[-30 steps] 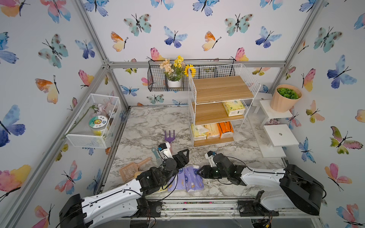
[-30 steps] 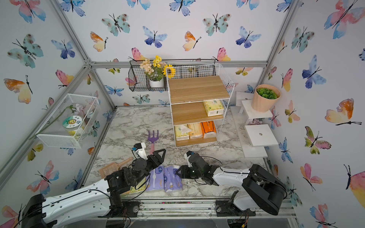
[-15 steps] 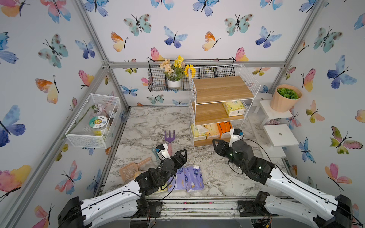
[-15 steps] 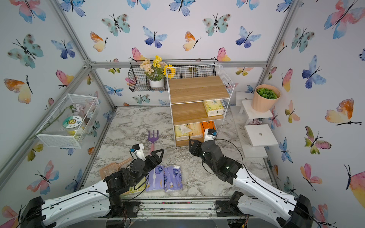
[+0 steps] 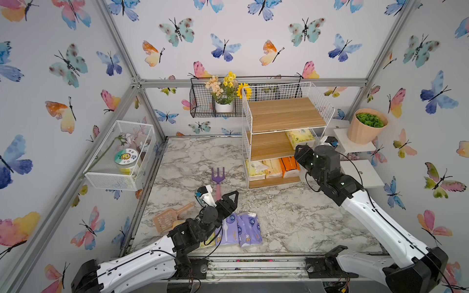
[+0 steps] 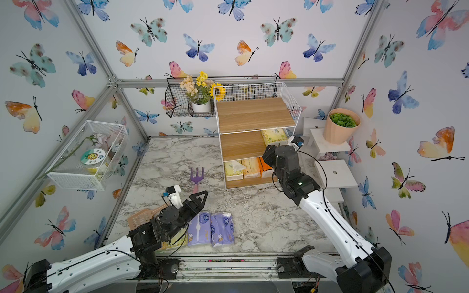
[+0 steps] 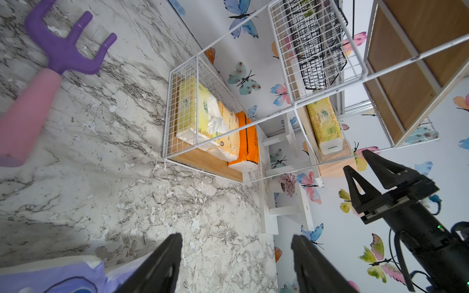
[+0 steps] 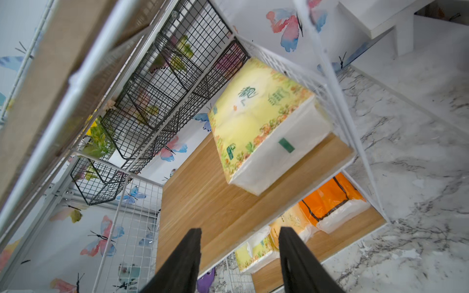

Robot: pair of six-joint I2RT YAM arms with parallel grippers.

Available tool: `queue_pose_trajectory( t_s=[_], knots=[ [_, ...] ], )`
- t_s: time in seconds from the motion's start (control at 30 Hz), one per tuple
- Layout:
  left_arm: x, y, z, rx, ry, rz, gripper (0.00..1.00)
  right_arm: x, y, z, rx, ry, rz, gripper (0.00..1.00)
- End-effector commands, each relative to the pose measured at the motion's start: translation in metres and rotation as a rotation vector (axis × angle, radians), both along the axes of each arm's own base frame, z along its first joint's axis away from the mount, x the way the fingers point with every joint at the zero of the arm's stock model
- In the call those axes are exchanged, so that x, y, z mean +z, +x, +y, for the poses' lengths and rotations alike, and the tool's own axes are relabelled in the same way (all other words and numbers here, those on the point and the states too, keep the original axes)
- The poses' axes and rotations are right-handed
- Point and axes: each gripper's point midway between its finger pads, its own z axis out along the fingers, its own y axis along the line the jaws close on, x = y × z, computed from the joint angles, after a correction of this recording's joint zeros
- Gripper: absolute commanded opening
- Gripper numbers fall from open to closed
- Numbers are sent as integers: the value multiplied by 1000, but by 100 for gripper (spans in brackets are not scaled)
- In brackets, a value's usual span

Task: Remove the tissue boxes from the shelf
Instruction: Pick up a box of tissues from the shelf.

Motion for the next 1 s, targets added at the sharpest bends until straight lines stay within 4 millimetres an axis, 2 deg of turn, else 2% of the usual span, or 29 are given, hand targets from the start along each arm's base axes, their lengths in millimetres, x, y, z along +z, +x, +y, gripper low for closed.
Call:
queue_pose_trajectory(
  t_s=[0.0,0.1,0.43,0.97],
  knots=[
    [4,-1,5,12,-30,-13,72,11,7,-4,-24,67,15,54],
    [5,-1,9,20,-41,-19,72,12,16,-11,-73,88,42,56],
    [9,-4,19,42,-69,-35,72,10,37,-28,-103,195,80,52],
    [11,-5,21,42,-70,-42,72,8,62,-33,-87,256,107,47]
  ],
)
